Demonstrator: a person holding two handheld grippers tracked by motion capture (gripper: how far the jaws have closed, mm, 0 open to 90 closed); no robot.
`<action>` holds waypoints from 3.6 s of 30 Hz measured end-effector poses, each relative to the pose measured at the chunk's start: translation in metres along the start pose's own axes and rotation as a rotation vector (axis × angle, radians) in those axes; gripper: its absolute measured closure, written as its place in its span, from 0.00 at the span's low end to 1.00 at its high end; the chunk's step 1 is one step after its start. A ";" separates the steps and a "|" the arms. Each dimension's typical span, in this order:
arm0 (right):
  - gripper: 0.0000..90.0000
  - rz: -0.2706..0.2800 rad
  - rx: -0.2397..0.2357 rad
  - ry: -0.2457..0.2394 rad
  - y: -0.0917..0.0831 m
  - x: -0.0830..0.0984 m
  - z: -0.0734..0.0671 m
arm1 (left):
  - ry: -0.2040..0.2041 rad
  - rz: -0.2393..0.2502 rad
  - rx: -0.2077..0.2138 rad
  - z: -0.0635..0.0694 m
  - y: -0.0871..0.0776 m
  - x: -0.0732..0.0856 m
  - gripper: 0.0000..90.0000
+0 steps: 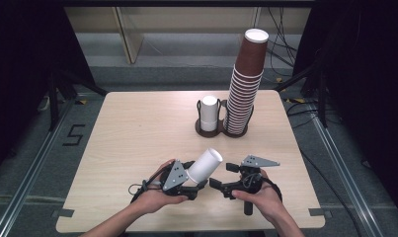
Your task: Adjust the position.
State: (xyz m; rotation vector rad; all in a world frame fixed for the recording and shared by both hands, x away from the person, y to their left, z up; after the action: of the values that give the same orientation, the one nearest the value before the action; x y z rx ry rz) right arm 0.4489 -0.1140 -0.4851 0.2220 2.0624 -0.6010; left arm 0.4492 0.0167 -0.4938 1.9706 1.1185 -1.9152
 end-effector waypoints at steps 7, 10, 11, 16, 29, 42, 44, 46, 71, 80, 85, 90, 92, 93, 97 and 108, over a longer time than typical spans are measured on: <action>0.03 -0.225 -0.016 -0.251 -0.011 0.014 0.007 | 0.029 -0.080 0.049 -0.008 -0.014 0.005 0.32; 0.04 -0.297 -0.031 -0.347 -0.012 0.018 0.008 | 0.051 -0.102 0.059 -0.010 -0.016 0.007 0.32; 0.04 -0.315 -0.030 -0.365 -0.012 0.019 0.009 | 0.063 -0.108 0.076 -0.010 -0.018 0.007 0.32; 0.05 -0.382 -0.053 -0.443 -0.010 0.023 0.009 | 0.129 -0.153 0.117 -0.008 -0.023 0.009 0.32; 0.08 -0.495 -0.116 -0.599 0.001 0.017 -0.001 | 0.327 -0.322 0.233 0.001 -0.028 0.022 0.33; 0.10 -0.542 -0.153 -0.681 0.019 0.014 -0.014 | 0.433 -0.402 0.287 0.007 -0.025 0.021 0.33; 0.11 -0.562 -0.150 -0.646 0.020 0.016 -0.017 | 0.447 -0.411 0.295 0.008 -0.024 0.022 0.33; 0.11 -0.558 -0.167 -0.679 0.022 0.015 -0.017 | 0.452 -0.415 0.303 0.010 -0.024 0.021 0.33; 0.31 -0.647 -0.202 -0.760 0.034 0.027 -0.021 | 0.515 -0.420 0.323 0.019 -0.019 0.015 0.33; 0.38 -0.644 -0.225 -0.798 0.034 0.027 -0.021 | 0.525 -0.419 0.327 0.022 -0.018 0.013 0.33; 0.38 -0.641 -0.213 -0.776 0.030 0.029 -0.022 | 0.496 -0.408 0.322 0.023 -0.016 0.014 0.24; 0.38 -0.620 -0.214 -0.814 0.029 0.027 -0.017 | 0.474 -0.406 0.311 0.021 -0.017 0.019 0.07; 0.38 -0.623 -0.190 -0.781 0.026 0.029 -0.016 | 0.472 -0.405 0.313 0.020 -0.018 0.021 0.06; 0.38 -0.607 -0.201 -0.801 0.026 0.028 -0.014 | 0.465 -0.404 0.314 0.020 -0.019 0.023 0.05; 0.38 -0.571 -0.192 -0.808 0.024 0.026 -0.011 | 0.427 -0.387 0.295 0.017 -0.019 0.026 0.05; 0.38 -0.460 -0.174 -0.807 0.017 0.019 -0.005 | 0.361 -0.332 0.266 0.002 -0.024 0.027 0.05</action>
State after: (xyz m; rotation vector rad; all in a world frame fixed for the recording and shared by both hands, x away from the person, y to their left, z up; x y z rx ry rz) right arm 0.4410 -0.0980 -0.5047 -0.5368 1.3528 -0.6404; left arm 0.4300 0.0427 -0.5096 2.4861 1.4216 -2.0009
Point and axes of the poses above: each handheld gripper's, and its own axes: y roughly forward along the jaws, x roughly out of its underside, z roughly to its right, the point moved 8 cm from there along y, roughly forward along the jaws, and after that the axes turned 5 degrees about -x, right-handed, at the moved point
